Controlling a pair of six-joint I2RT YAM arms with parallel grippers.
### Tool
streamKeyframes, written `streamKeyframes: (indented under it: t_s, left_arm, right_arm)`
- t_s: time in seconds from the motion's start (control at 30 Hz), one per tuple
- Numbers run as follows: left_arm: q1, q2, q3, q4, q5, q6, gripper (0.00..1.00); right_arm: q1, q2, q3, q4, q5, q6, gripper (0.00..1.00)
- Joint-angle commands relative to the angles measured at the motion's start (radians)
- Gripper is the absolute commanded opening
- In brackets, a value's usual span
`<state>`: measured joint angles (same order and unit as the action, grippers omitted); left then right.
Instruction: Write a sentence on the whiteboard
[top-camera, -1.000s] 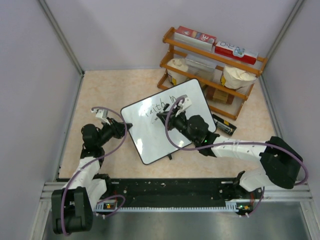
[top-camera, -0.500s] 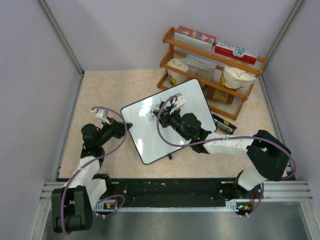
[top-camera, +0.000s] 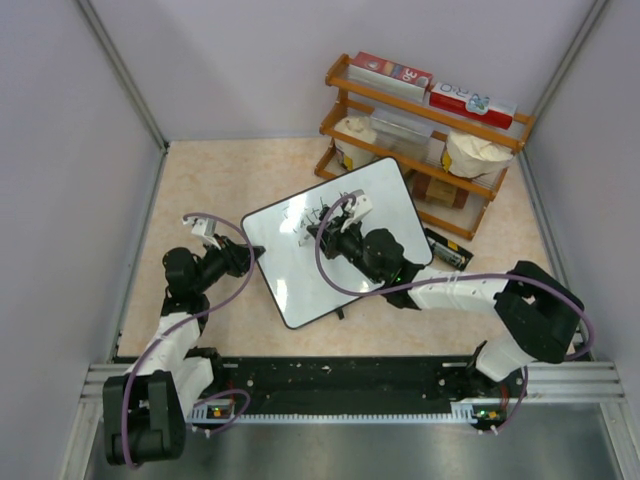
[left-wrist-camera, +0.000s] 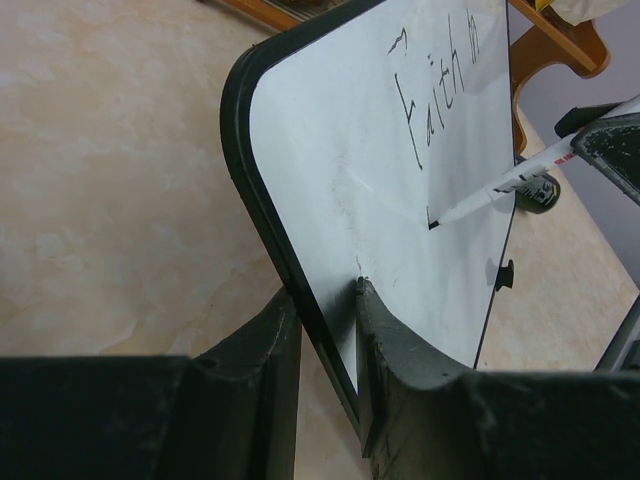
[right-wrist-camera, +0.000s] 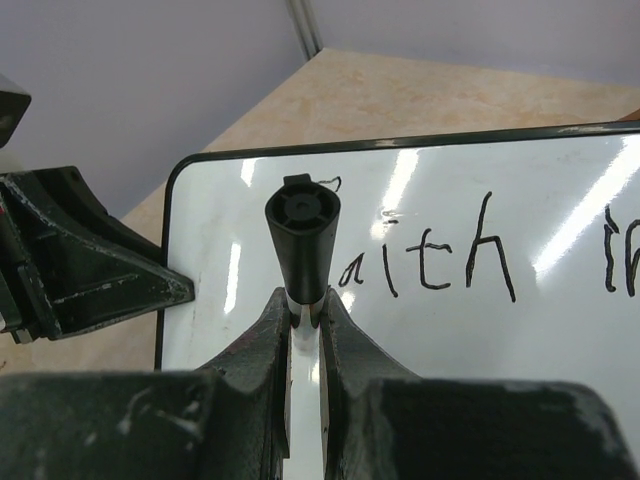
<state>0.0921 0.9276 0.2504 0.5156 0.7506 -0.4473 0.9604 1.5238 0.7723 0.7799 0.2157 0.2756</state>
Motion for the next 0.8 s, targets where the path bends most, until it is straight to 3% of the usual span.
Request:
streamKeyframes:
  t_s: [0.0, 0.4, 0.77]
  left_arm:
    - [0.001, 0.014, -0.016, 0.02, -0.042, 0.075, 0.0]
    - [0.0, 0.017, -0.014, 0.017, -0.045, 0.075, 0.0]
    - [0.001, 0.014, -0.014, 0.017, -0.043, 0.075, 0.0]
  right_arm:
    - [0.012, -0.036, -0.028, -0.011, -0.027, 0.004, 0.0]
    - [0.012, -0.091, -0.076, -0.07, -0.075, 0.022, 0.0]
    - [0.006, -0.113, -0.044, -0.113, -0.01, -0.009, 0.0]
